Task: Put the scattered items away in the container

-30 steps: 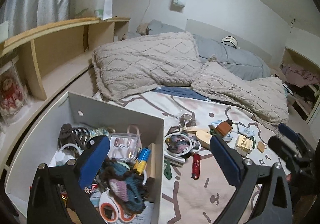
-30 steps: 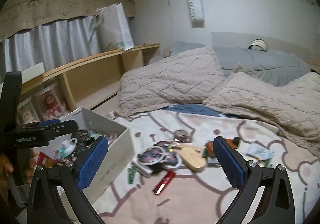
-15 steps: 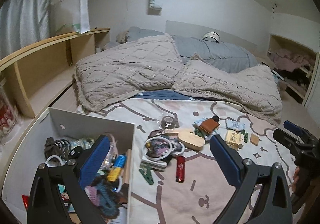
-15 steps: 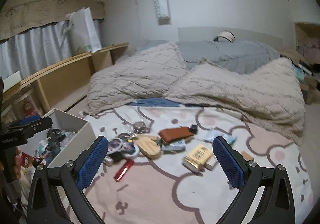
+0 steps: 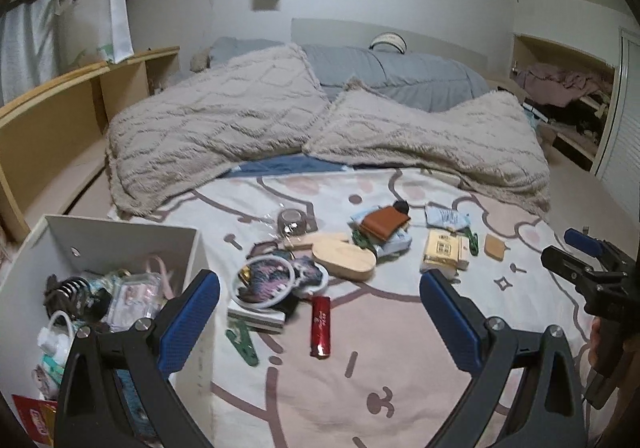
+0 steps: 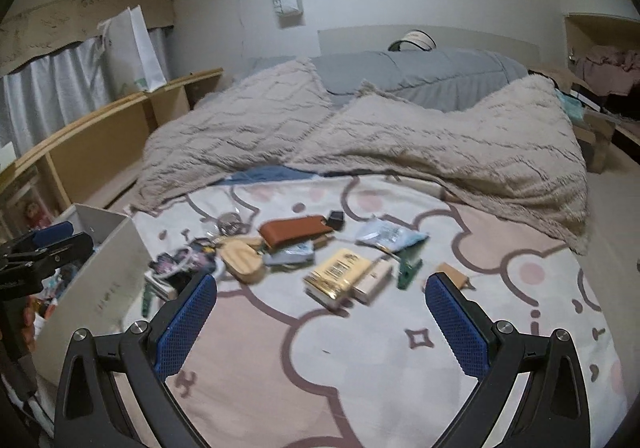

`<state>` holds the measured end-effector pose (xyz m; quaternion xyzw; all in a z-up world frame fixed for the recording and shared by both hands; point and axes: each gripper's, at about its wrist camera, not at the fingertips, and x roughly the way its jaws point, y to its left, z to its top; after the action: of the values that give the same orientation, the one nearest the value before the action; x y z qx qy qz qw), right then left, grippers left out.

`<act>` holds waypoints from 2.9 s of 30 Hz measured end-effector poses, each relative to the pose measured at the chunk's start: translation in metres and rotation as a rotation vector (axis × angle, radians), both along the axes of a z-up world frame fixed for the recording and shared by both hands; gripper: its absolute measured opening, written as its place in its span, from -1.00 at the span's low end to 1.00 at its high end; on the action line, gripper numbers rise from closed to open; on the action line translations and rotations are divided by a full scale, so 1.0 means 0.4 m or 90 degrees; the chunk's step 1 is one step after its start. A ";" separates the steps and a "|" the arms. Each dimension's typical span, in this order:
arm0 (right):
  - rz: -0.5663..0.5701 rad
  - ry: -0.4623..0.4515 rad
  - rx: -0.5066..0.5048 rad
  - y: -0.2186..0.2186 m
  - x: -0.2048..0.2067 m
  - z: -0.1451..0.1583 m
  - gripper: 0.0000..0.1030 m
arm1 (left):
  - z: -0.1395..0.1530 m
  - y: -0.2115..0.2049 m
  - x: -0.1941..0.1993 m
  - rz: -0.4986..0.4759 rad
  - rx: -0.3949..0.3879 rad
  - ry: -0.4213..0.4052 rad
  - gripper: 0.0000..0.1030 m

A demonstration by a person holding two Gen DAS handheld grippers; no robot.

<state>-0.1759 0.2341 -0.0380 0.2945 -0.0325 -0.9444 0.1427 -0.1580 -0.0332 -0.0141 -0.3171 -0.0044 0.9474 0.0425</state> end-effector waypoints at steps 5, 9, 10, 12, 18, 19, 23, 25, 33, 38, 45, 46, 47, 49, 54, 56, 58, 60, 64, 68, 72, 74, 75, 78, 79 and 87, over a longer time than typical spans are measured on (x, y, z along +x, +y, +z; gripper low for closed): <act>-0.014 -0.030 0.015 0.039 -0.014 -0.058 1.00 | -0.052 0.027 -0.022 -0.009 -0.016 -0.029 0.96; -0.030 -0.059 0.022 0.067 -0.031 -0.101 1.00 | -0.096 0.048 -0.035 -0.016 -0.031 -0.050 0.96; -0.035 -0.068 0.023 0.078 -0.037 -0.114 1.00 | -0.108 0.052 -0.038 -0.018 -0.033 -0.056 0.96; -0.043 -0.084 0.025 0.095 -0.049 -0.134 1.00 | -0.126 0.055 -0.045 -0.021 -0.036 -0.065 0.96; -0.065 -0.114 0.029 0.150 -0.102 -0.186 1.00 | -0.198 0.056 -0.069 -0.023 -0.033 -0.102 0.96; -0.072 -0.111 0.037 0.160 -0.113 -0.192 1.00 | -0.210 0.054 -0.074 -0.022 -0.030 -0.109 0.96; -0.071 -0.102 0.066 0.176 -0.157 -0.206 1.00 | -0.263 0.038 -0.091 -0.011 -0.004 -0.144 0.96; -0.076 -0.096 0.089 0.181 -0.181 -0.216 1.00 | -0.284 0.030 -0.097 -0.002 0.005 -0.154 0.96; -0.079 -0.126 0.126 0.200 -0.286 -0.273 0.76 | -0.344 0.005 -0.118 0.018 0.025 -0.175 0.96; -0.077 -0.149 0.116 0.209 -0.340 -0.297 0.70 | -0.369 -0.012 -0.132 0.027 0.041 -0.195 0.96; -0.053 -0.175 0.119 0.201 -0.382 -0.334 0.53 | -0.397 -0.015 -0.141 0.024 0.050 -0.205 1.00; -0.046 -0.171 0.116 0.200 -0.378 -0.334 0.44 | -0.399 -0.014 -0.142 0.022 0.048 -0.206 1.00; -0.041 -0.167 0.115 0.198 -0.375 -0.333 0.36 | -0.401 -0.013 -0.142 0.022 0.048 -0.207 1.00; -0.032 -0.158 0.116 0.192 -0.369 -0.329 0.27 | -0.401 -0.013 -0.144 0.023 0.047 -0.209 1.00; -0.001 -0.149 0.121 0.174 -0.344 -0.324 0.27 | -0.400 -0.006 -0.144 0.026 0.034 -0.206 1.00; 0.018 -0.149 0.122 0.162 -0.328 -0.327 0.27 | -0.400 -0.004 -0.146 0.027 0.029 -0.204 1.00; 0.025 -0.147 0.127 0.151 -0.310 -0.332 0.27 | -0.399 -0.004 -0.148 0.028 0.028 -0.201 0.99; 0.035 -0.146 0.127 0.144 -0.286 -0.330 0.27 | -0.395 -0.005 -0.152 0.031 0.028 -0.197 0.95; 0.059 -0.148 0.114 0.133 -0.235 -0.330 0.27 | -0.387 -0.008 -0.165 0.041 0.029 -0.190 0.72; 0.074 -0.148 0.099 0.126 -0.180 -0.329 0.27 | -0.385 0.001 -0.164 0.042 0.013 -0.182 0.47; 0.086 -0.146 0.098 0.111 -0.127 -0.326 0.27 | -0.379 0.023 -0.156 0.020 -0.010 -0.171 -0.07; 0.092 -0.147 0.097 0.104 -0.102 -0.326 0.27 | -0.378 0.035 -0.151 0.005 -0.020 -0.167 -0.28; 0.096 -0.149 0.096 0.101 -0.093 -0.327 0.27 | -0.377 0.041 -0.148 0.000 -0.028 -0.164 -0.36; 0.111 -0.144 0.100 0.088 -0.055 -0.327 0.27 | -0.376 0.054 -0.140 -0.016 -0.038 -0.161 -0.54; 0.116 -0.144 0.101 0.084 -0.044 -0.326 0.27 | -0.376 0.057 -0.134 -0.023 -0.038 -0.161 -0.54; 0.145 -0.152 0.096 0.061 0.023 -0.327 0.27 | -0.373 0.101 -0.069 -0.129 -0.017 -0.177 -0.55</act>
<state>-0.1668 0.2585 -0.1687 0.4164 0.0554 -0.8801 0.2212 -0.1855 0.0073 -0.1632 -0.4441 0.0347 0.8854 0.1325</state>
